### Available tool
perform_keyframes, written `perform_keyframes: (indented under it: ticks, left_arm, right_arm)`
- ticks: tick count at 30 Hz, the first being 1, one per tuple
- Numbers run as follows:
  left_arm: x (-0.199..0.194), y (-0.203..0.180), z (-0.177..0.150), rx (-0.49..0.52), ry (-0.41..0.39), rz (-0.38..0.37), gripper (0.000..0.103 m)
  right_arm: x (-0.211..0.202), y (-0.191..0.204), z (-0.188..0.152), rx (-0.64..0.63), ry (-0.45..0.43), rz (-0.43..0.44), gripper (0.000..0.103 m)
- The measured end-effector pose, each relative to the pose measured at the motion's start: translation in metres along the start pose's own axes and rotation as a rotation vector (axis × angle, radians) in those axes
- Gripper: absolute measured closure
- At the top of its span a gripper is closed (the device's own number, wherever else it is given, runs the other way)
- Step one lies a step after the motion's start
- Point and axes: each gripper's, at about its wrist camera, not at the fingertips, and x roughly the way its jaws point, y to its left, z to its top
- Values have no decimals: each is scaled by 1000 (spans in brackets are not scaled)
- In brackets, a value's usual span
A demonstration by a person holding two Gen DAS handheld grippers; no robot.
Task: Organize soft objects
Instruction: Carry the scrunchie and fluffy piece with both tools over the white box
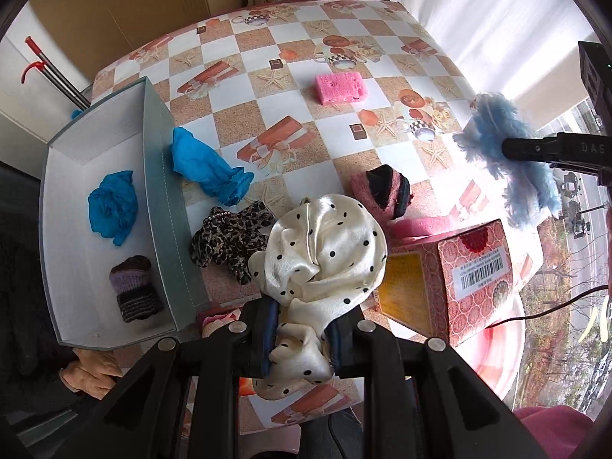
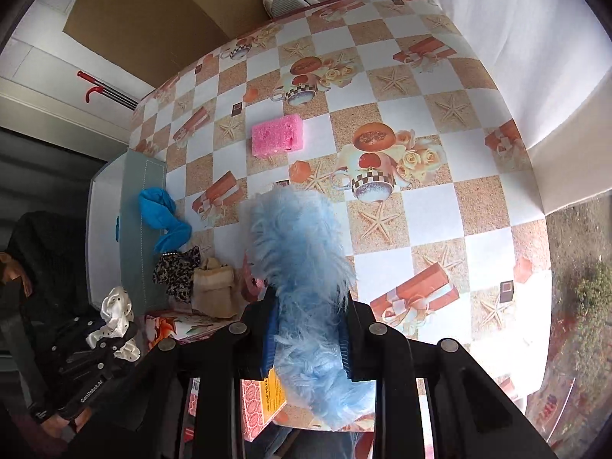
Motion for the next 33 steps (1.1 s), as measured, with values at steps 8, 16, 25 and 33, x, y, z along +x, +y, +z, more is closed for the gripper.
perform_keyframes:
  ticks: [8, 16, 25, 33]
  left_arm:
    - [-10, -1, -21, 7, -32, -43, 79]
    - [-37, 35, -31, -109, -127, -66, 79]
    - [-61, 96, -61, -288, -194, 1, 79]
    - [-60, 142, -86, -408, -181, 60, 79]
  right_arm:
    - [-32, 59, -38, -25, -36, 35, 75]
    - [-18, 138, -53, -139, 8, 92, 75]
    - [17, 215, -67, -295, 86, 110, 75]
    - [36, 266, -72, -416, 122, 90, 75]
